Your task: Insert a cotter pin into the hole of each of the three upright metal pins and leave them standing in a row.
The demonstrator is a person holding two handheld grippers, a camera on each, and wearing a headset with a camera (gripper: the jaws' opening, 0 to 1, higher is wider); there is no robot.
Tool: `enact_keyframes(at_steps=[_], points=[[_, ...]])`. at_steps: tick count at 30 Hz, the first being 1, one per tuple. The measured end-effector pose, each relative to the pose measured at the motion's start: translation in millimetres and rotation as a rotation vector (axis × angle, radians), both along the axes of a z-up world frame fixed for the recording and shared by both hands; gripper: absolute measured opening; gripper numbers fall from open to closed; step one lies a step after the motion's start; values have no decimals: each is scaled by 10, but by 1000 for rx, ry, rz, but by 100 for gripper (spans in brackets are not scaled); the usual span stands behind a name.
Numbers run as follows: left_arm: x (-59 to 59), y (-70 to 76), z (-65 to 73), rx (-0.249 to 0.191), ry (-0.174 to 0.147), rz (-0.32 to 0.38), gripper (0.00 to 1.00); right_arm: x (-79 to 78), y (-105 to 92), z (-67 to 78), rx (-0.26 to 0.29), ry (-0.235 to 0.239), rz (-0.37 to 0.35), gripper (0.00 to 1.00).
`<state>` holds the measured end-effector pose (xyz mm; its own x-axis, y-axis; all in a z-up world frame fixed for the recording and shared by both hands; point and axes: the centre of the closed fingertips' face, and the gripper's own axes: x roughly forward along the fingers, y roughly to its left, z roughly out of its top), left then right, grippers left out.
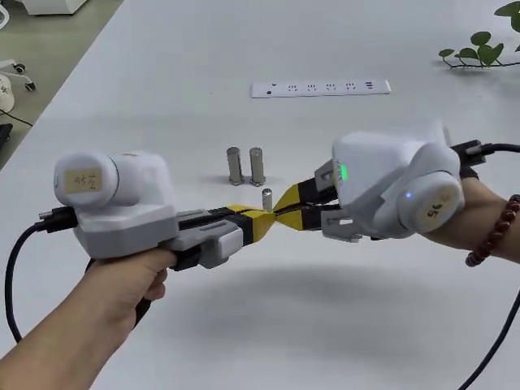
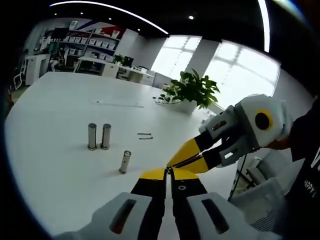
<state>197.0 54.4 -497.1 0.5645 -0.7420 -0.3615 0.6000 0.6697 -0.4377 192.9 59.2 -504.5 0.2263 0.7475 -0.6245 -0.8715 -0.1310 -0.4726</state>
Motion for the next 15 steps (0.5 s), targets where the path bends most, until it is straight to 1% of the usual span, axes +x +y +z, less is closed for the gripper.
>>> enact_keyframes(at_steps=[2, 4, 5, 6, 7, 8, 11, 14, 15], points=[[-11, -2, -1, -4, 5, -4, 0, -6, -6, 1, 0, 2, -3, 0], [-17, -5, 0, -15, 18, 0, 0, -11, -8, 3, -3, 1, -3, 0], [-17, -3, 0, -22, 26, 5, 0, -12, -8, 4, -4, 1, -3, 0], [-15, -2, 1, -41, 40, 13, 0, -11, -8, 7, -5, 1, -5, 0], [-17, 4, -8, -45, 48, 9, 0, -13, -8, 6, -7, 5, -6, 0], [-20, 3, -7, -47, 49, 10, 0, -17, -7, 6, -5, 23, -14, 0], [-28, -7, -1, -51, 45, 5, 0, -23, -9, 10, 2, 56, -26, 0], [-35, -10, -7, -55, 48, 1, 0, -31, -13, 3, 27, 111, -53, 0], [-37, -11, -8, -46, 40, -5, 0, -34, -15, -5, 46, 154, -86, 0]])
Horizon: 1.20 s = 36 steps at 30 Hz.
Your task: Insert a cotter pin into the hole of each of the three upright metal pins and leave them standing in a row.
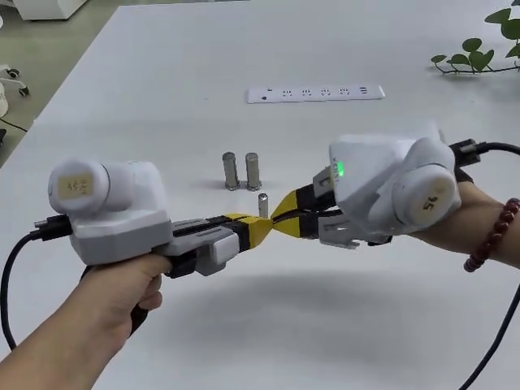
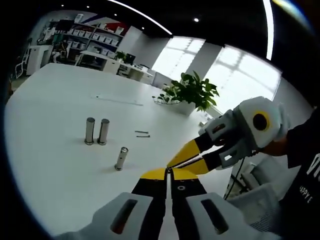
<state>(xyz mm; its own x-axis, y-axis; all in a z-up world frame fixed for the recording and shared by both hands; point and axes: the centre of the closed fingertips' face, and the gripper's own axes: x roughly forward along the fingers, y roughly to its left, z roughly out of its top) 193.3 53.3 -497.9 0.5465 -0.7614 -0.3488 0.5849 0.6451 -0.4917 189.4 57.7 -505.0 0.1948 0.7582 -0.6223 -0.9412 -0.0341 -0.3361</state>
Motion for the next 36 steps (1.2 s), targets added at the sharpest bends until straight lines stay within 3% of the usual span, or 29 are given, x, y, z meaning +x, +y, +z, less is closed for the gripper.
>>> enact_keyframes(at_steps=[3, 9, 12, 14, 18, 20, 24, 36], points=[[-14, 2, -21, 35, -31, -19, 0, -16, -10, -15, 18, 54, -21, 0], [-31, 48, -77, 89, -94, -59, 0, -53, -50, -56, 100, 271, -134, 3], [-34, 59, -81, 127, -188, -105, 0, -56, -63, -66, 143, 359, -174, 6], [-46, 65, -104, 123, -192, -111, 0, -66, -72, -69, 174, 420, -202, 7], [-56, 63, -118, 123, -221, -136, 0, -89, -102, -92, 199, 470, -208, 9], [-79, 39, -100, 121, -246, -159, 0, -119, -112, -107, 216, 521, -219, 11], [-122, 4, -85, 120, -265, -190, 0, -172, -122, -87, 246, 553, -200, 11], [-264, -119, -22, 73, -283, -264, 0, -355, -108, -80, 224, 558, -103, 7]])
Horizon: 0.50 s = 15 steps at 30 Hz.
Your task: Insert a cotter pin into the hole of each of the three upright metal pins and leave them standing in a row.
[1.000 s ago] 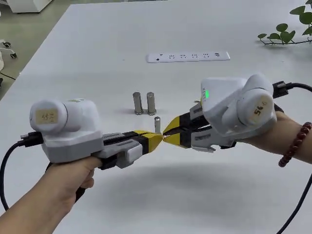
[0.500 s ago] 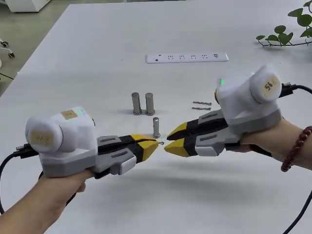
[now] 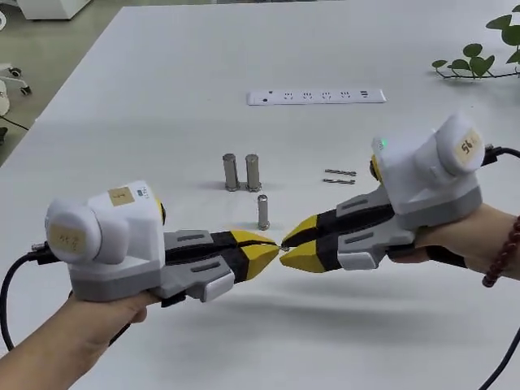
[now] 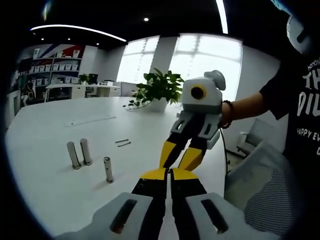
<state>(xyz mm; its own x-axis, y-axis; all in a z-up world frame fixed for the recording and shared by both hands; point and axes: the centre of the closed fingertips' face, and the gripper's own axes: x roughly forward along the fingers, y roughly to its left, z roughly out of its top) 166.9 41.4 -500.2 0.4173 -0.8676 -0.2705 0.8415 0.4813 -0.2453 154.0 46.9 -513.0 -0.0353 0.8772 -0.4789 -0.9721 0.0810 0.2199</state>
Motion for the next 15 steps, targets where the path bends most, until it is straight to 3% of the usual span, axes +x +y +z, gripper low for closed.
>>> enact_keyframes(at_steps=[9, 15], points=[[-44, -41, -43, 11, 11, -29, 0, -11, -22, -39, -27, -12, 23, 0], [-56, -47, -54, 11, 19, -39, 0, -29, -27, -53, -58, -49, 60, 0]])
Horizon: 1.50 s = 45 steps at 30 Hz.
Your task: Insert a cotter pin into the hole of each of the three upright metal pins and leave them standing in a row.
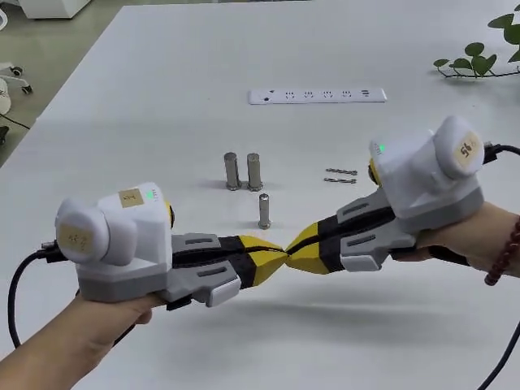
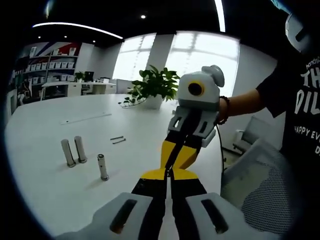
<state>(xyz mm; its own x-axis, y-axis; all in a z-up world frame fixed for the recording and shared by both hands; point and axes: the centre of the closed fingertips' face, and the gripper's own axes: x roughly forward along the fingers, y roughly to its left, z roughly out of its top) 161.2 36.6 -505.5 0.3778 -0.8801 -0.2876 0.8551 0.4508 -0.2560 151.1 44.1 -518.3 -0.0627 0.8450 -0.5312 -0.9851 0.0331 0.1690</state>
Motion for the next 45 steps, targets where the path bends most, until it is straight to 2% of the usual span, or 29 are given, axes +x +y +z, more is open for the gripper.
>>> enact_keyframes(at_steps=[4, 7, 12, 17, 19, 21, 27, 31, 35, 38, 45], points=[[-19, -11, -15, 5, 6, -9, 0, -11, -12, -25, -41, -27, 36, 0], [-33, -35, -57, 25, 6, -19, 0, -23, -28, -74, -86, -53, 75, 0], [-6, -31, -110, 50, -15, -16, 1, -29, -33, -116, -136, -75, 105, 0], [31, -20, -167, 66, -21, 4, 0, 22, -67, -147, -175, -86, 99, 0], [62, -3, -197, 58, 4, 39, 0, 51, -84, -152, -185, -85, 88, 0], [87, 2, -195, 45, -3, 56, 3, 84, -97, -159, -197, -73, 67, 0], [131, 33, -247, 66, -14, 94, 8, 182, -137, -175, -251, -72, 32, 0], [236, 112, -283, 85, -33, 162, 12, 283, -182, -205, -304, -76, 11, 0], [273, 127, -307, 80, -30, 179, 20, 389, -233, -247, -360, -93, 0, 0], [315, 151, -344, 107, -39, 197, 23, 490, -261, -295, -393, -93, -9, 0], [558, 269, -412, 137, -49, 319, 27, 720, -341, -437, -466, -90, -23, 0]])
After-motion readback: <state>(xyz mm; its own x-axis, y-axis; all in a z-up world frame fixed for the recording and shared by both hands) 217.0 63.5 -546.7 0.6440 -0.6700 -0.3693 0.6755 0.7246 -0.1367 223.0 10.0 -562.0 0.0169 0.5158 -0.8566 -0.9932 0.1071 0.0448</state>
